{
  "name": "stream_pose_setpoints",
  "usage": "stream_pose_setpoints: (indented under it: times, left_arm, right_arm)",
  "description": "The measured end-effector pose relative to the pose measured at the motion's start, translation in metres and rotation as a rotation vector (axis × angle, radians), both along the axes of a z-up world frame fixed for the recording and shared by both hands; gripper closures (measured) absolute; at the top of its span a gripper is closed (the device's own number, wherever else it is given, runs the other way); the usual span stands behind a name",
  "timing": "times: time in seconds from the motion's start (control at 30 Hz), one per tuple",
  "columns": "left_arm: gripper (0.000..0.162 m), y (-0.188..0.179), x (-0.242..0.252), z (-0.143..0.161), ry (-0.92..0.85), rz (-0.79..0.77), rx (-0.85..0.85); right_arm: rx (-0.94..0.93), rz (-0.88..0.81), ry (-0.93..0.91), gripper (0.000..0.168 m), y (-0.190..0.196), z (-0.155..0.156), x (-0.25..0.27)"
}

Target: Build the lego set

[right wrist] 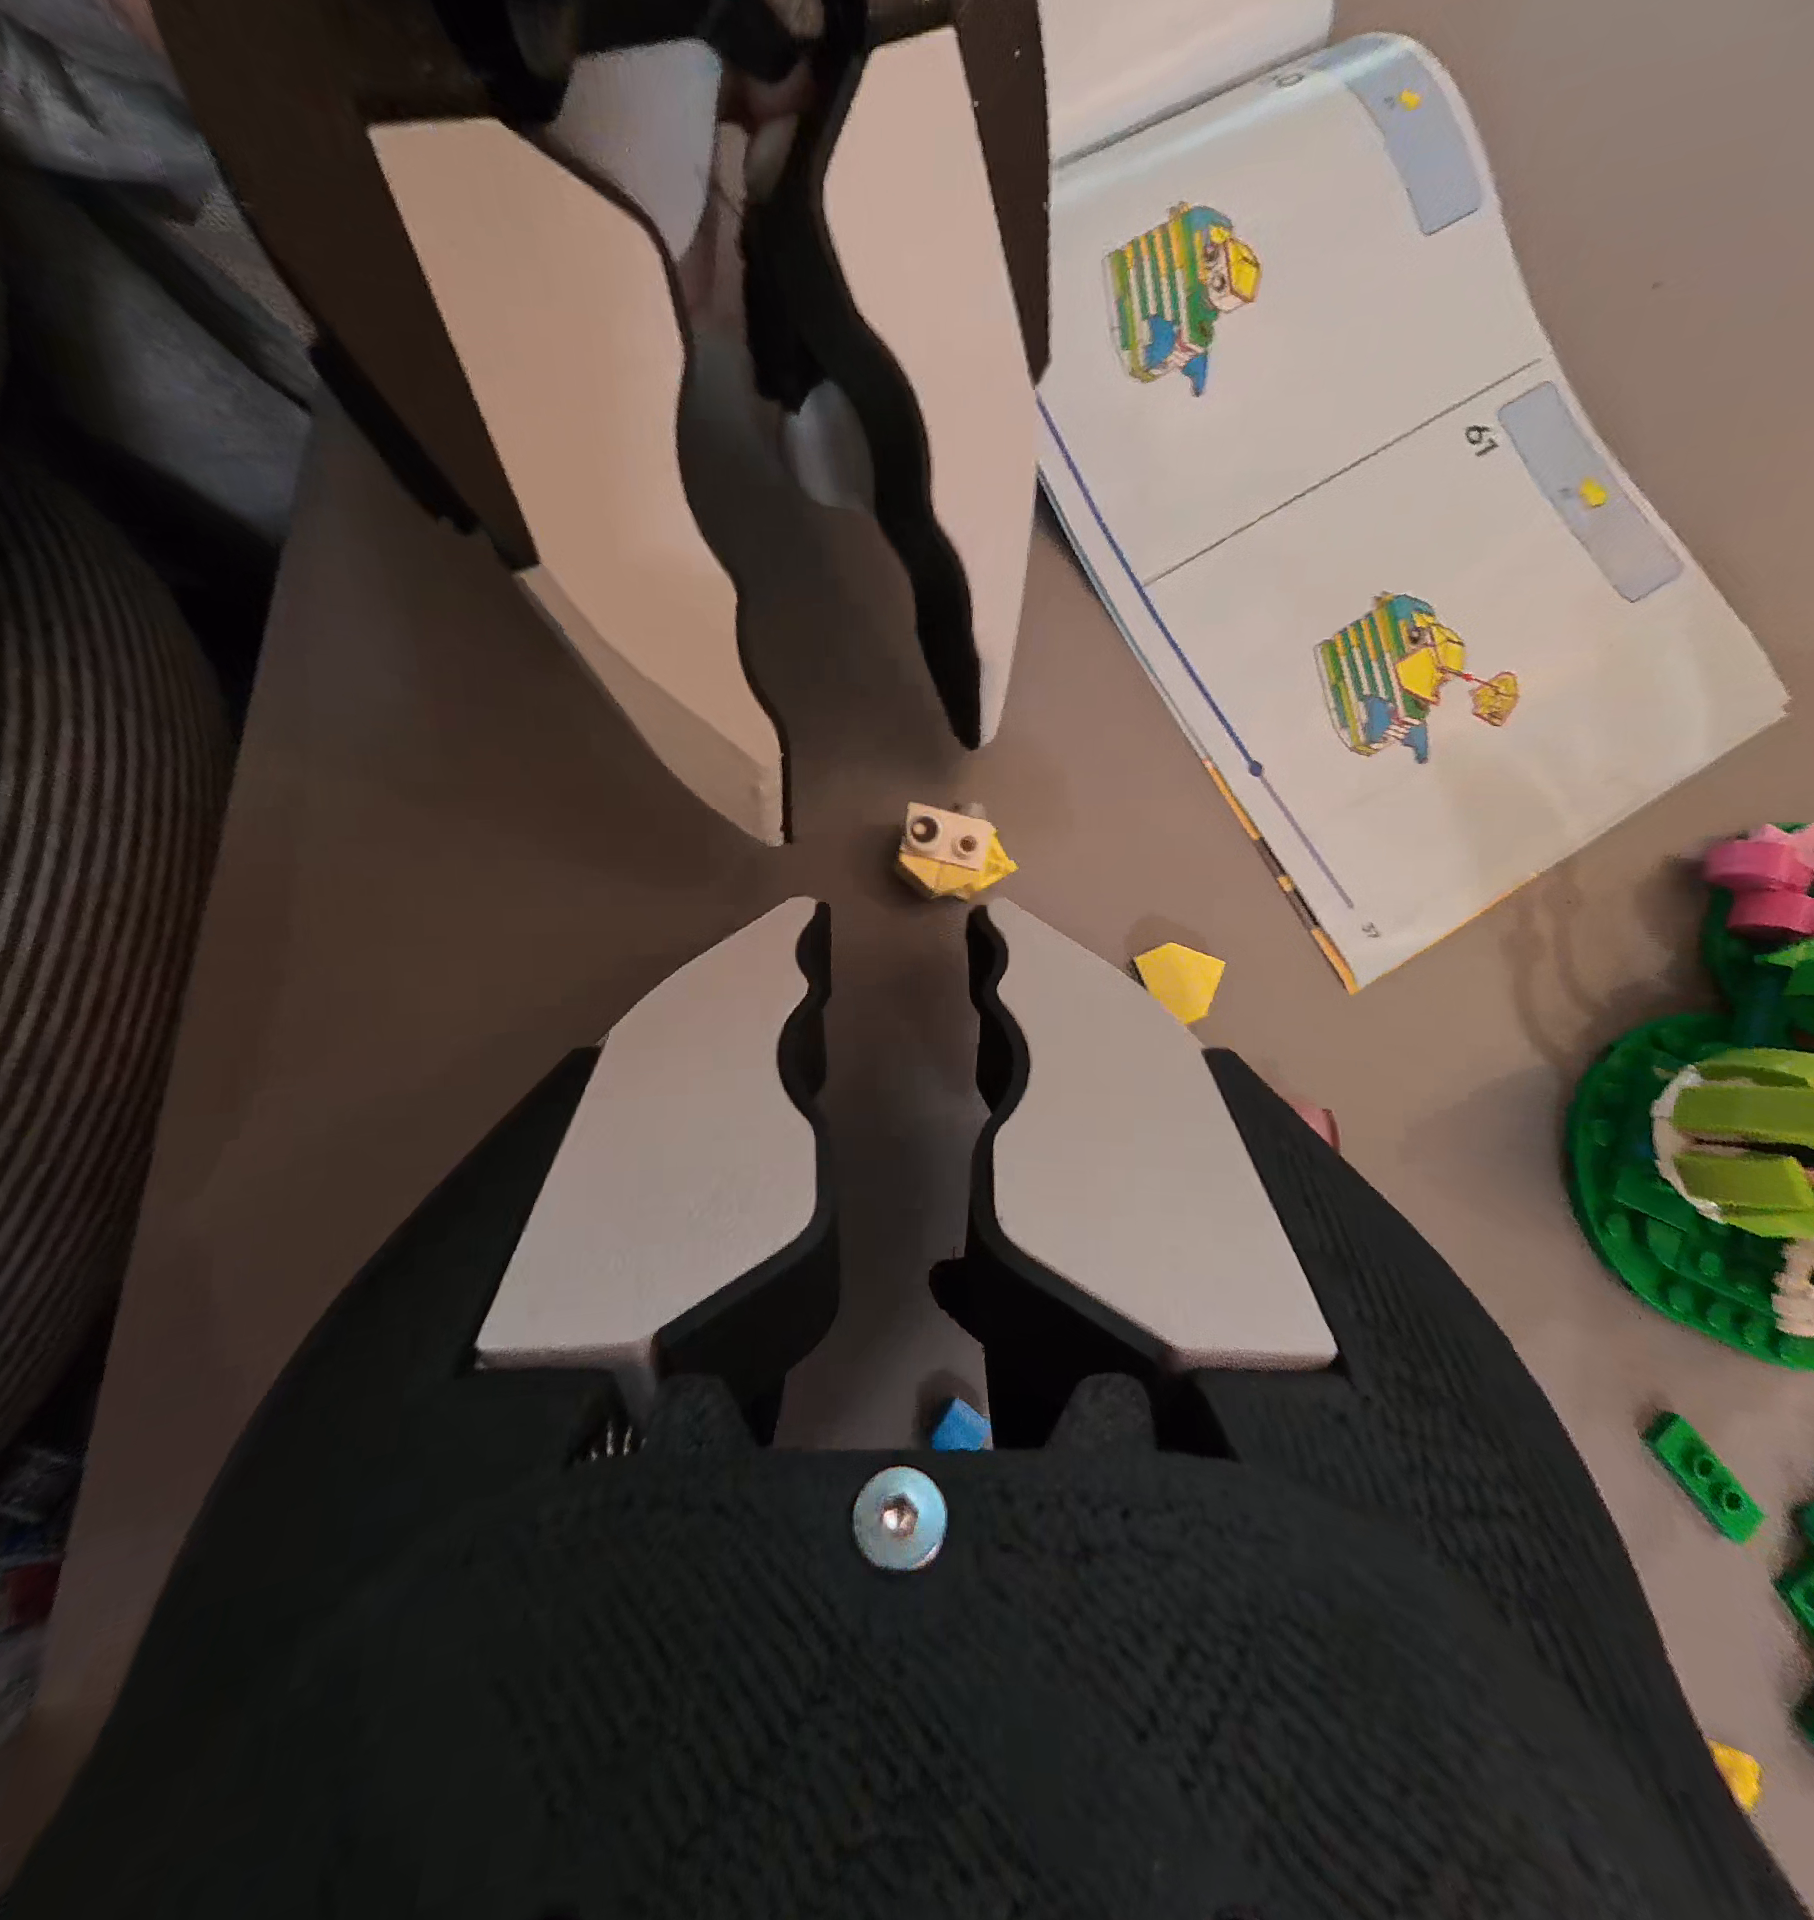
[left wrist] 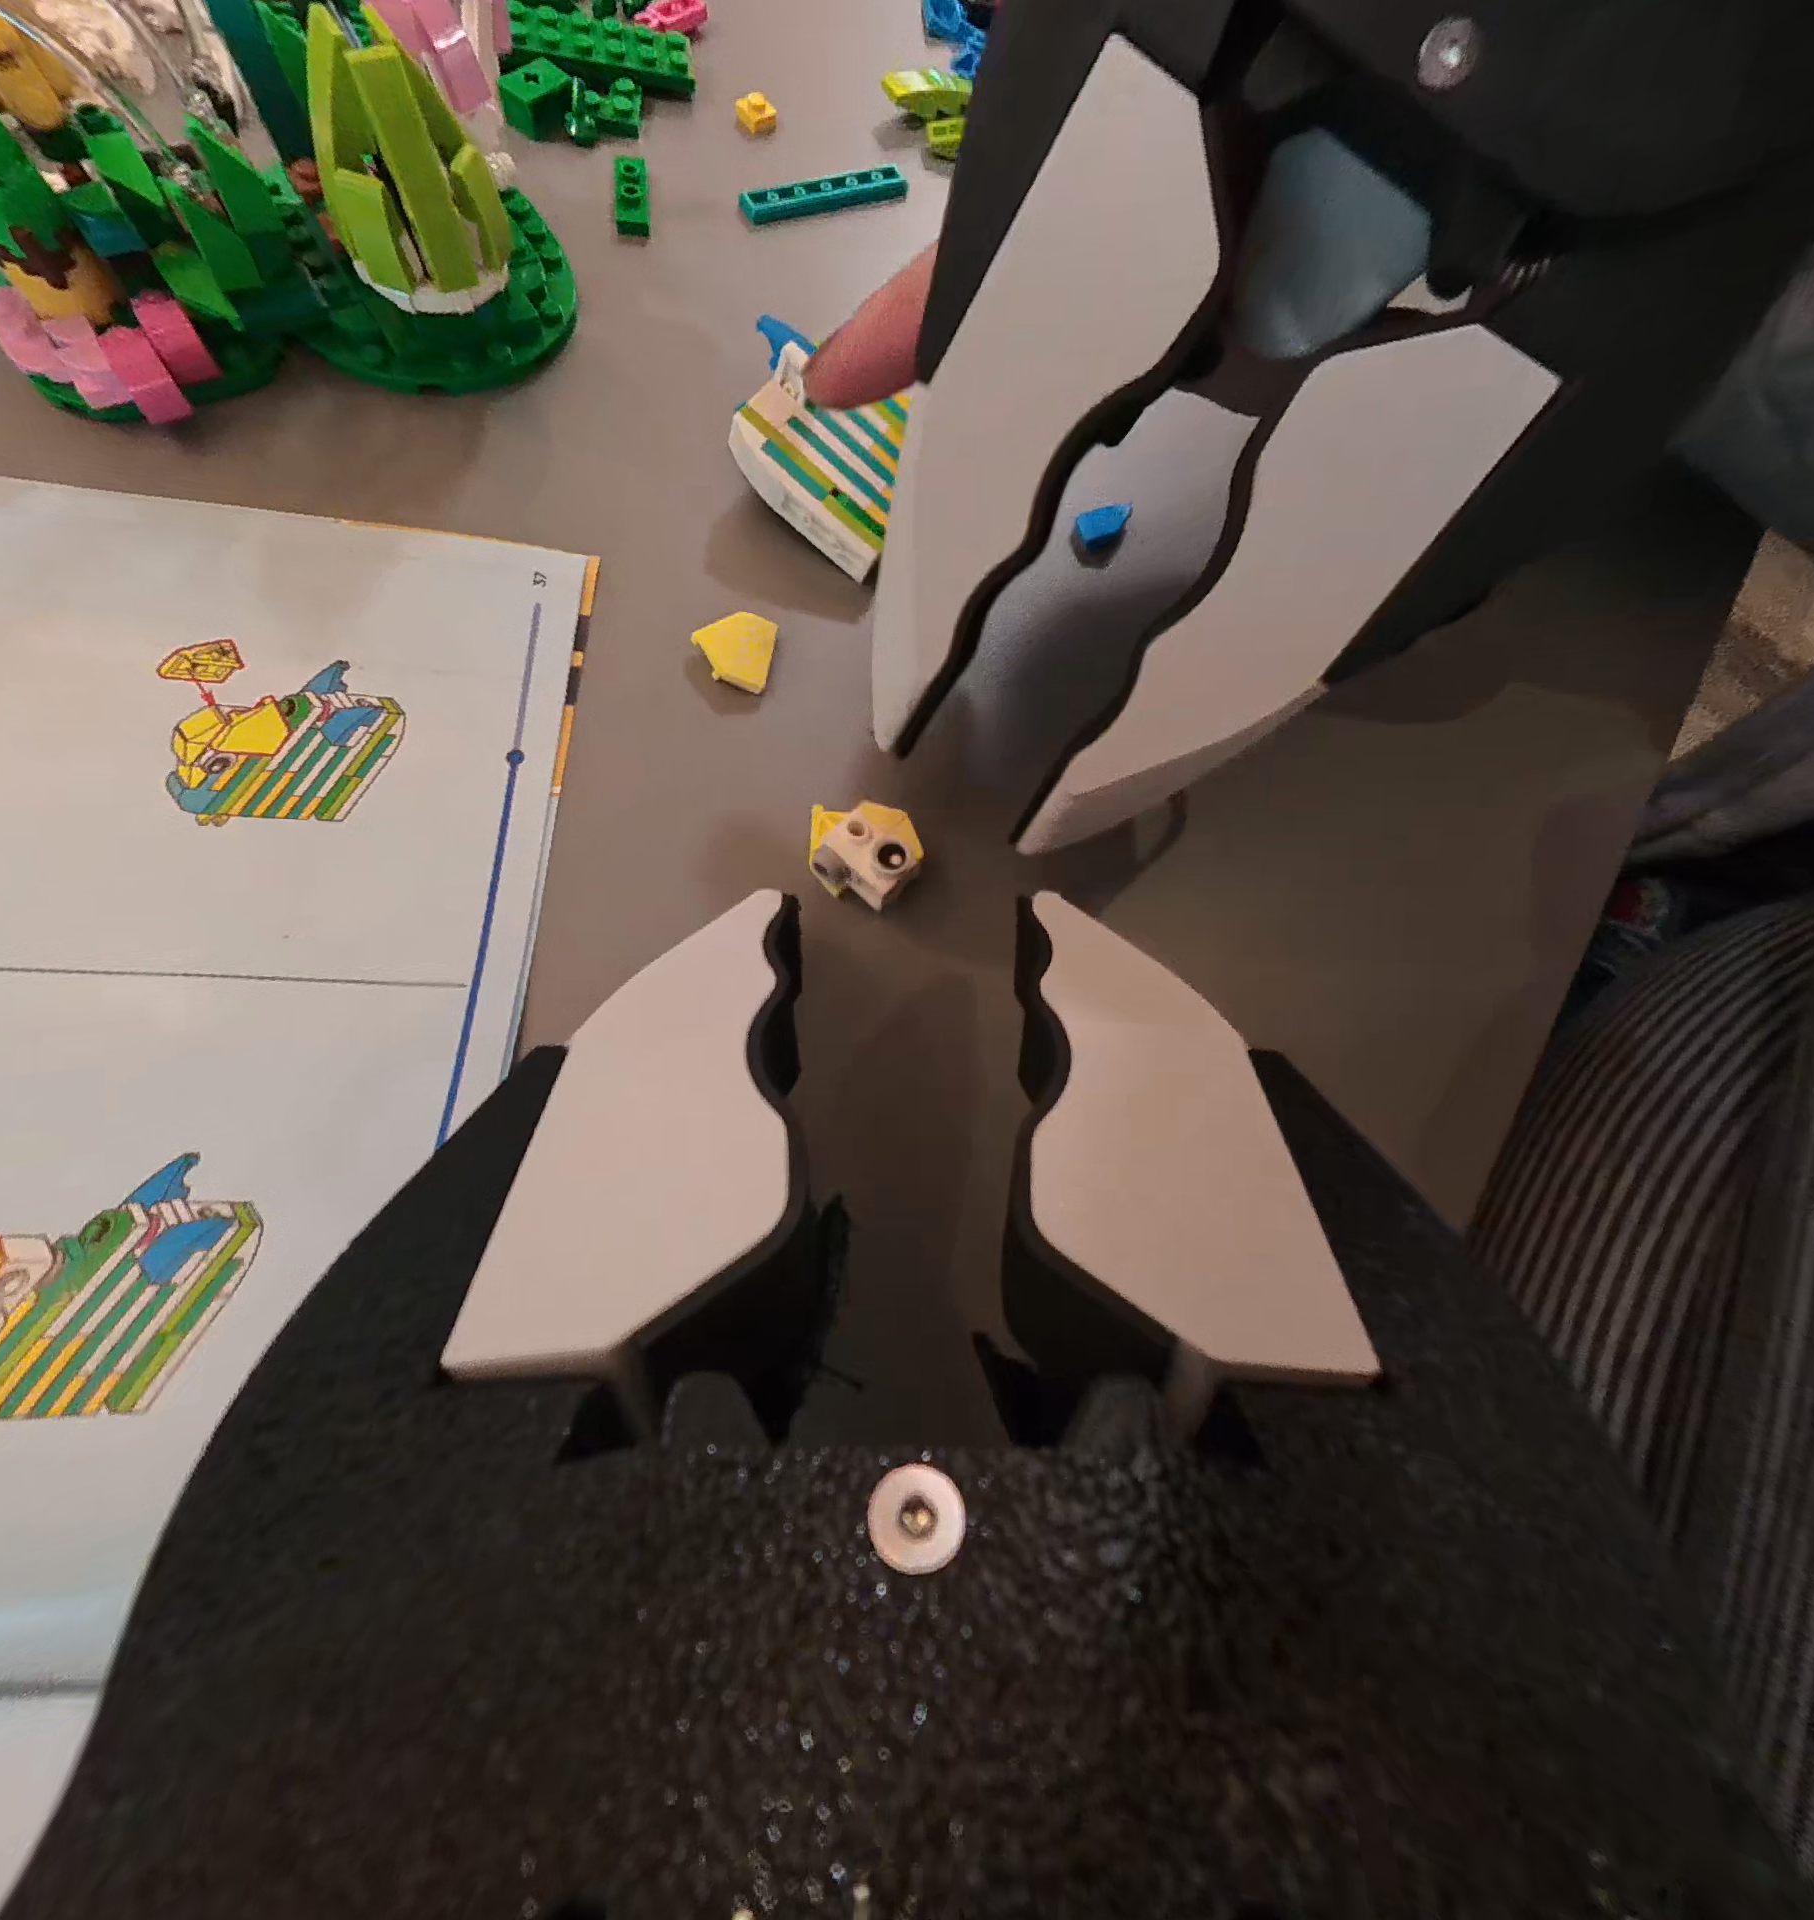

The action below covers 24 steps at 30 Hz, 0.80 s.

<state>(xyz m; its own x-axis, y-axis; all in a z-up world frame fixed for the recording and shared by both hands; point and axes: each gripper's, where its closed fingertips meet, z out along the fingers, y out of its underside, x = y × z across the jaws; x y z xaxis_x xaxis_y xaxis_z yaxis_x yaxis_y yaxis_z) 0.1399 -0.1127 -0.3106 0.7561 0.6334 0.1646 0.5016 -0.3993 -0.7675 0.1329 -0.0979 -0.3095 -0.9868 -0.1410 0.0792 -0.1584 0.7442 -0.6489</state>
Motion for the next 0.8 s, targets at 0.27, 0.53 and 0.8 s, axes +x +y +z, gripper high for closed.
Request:
stream_pose_setpoints:
  times: [0.27, 0.53, 0.8]
  left_arm:
    - [0.129, 0.001, -0.019, -0.003, 0.084, 0.041, -0.101]
    - [0.131, -0.02, -0.027, -0.006, 0.131, 0.121, -0.237]
    - [0.127, -0.022, -0.02, 0.006, 0.115, 0.094, -0.14]
  right_arm:
    - [0.074, -0.076, 0.12, 0.145, 0.011, 0.011, -0.042]
    - [0.23, 0.04, 0.108, 0.144, 0.007, -0.001, -0.055]
    - [0.316, 0.039, -0.009, 0.144, 0.007, -0.013, -0.05]
